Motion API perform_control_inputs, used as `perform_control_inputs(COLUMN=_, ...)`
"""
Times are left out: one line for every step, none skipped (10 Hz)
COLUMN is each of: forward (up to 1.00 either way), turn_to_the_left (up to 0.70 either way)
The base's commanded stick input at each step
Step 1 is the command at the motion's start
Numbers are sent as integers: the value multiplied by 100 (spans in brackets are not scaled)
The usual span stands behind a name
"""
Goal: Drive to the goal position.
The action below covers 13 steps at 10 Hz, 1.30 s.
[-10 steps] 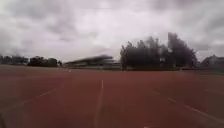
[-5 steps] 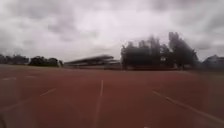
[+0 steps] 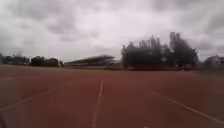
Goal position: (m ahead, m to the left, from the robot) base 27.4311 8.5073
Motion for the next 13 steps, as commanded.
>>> perform_control_inputs(forward=70, turn_to_the_left=0)
perform_control_inputs(forward=70, turn_to_the_left=-35)
perform_control_inputs(forward=70, turn_to_the_left=-35)
perform_control_inputs(forward=70, turn_to_the_left=-35)
perform_control_inputs(forward=70, turn_to_the_left=-35)
perform_control_inputs(forward=70, turn_to_the_left=-35)
perform_control_inputs(forward=70, turn_to_the_left=-35)
perform_control_inputs(forward=70, turn_to_the_left=0)
perform_control_inputs(forward=70, turn_to_the_left=0)
perform_control_inputs(forward=70, turn_to_the_left=0)
perform_control_inputs(forward=70, turn_to_the_left=0)
perform_control_inputs(forward=70, turn_to_the_left=0)
perform_control_inputs(forward=70, turn_to_the_left=0)
